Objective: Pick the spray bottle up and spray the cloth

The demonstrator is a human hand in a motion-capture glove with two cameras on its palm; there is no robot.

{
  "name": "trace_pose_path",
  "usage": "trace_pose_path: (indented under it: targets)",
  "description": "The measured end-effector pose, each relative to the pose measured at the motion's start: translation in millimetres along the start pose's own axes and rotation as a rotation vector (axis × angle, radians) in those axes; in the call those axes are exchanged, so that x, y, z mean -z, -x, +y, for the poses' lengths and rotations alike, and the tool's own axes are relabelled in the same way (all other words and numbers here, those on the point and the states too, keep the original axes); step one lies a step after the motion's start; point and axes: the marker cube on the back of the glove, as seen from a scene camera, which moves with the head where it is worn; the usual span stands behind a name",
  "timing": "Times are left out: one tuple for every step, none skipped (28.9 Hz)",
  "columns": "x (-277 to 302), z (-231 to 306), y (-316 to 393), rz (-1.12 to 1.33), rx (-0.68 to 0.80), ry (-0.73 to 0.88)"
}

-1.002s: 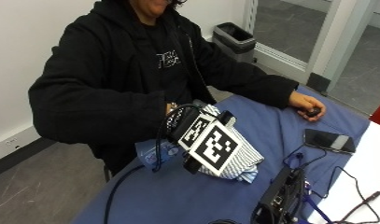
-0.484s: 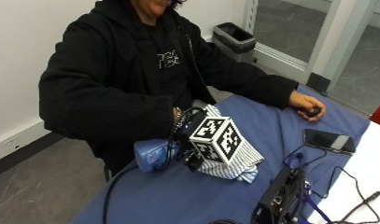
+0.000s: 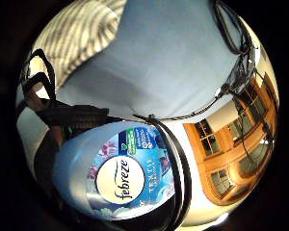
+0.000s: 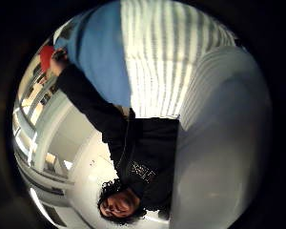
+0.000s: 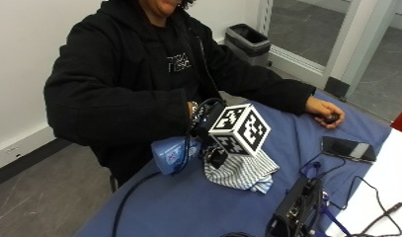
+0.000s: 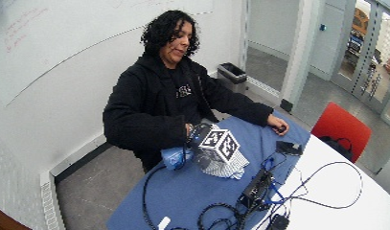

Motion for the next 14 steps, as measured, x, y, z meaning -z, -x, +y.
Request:
trace_pose_path:
  targets:
    - [6,2,6,-0.011,0.023,-0.022]
    - [13,4,12,-0.023,0.049,-0.044]
    - [19,6,19,-0.037,0.075,-0.065]
    - [25,7,26,-0.052,0.102,-0.086]
    - [32,8,33,-0.067,0.129,-0.105]
    - [39,7,42,-0.085,0.155,-0.127]
    - [49,5,51,-0.108,0.182,-0.153]
    - [61,1,63,-0.135,0.212,-0.183]
    - [72,-3,75,-0.164,0.244,-0.213]
    - [80,-5,86,-0.188,0.278,-0.234]
    - [83,-6,96,-0.205,0.315,-0.242]
    - [84,-5,103,-0.219,0.353,-0.245]
    - [86,-6,112,-0.237,0.388,-0.253]
    - [93,-9,121,-0.262,0.421,-0.271]
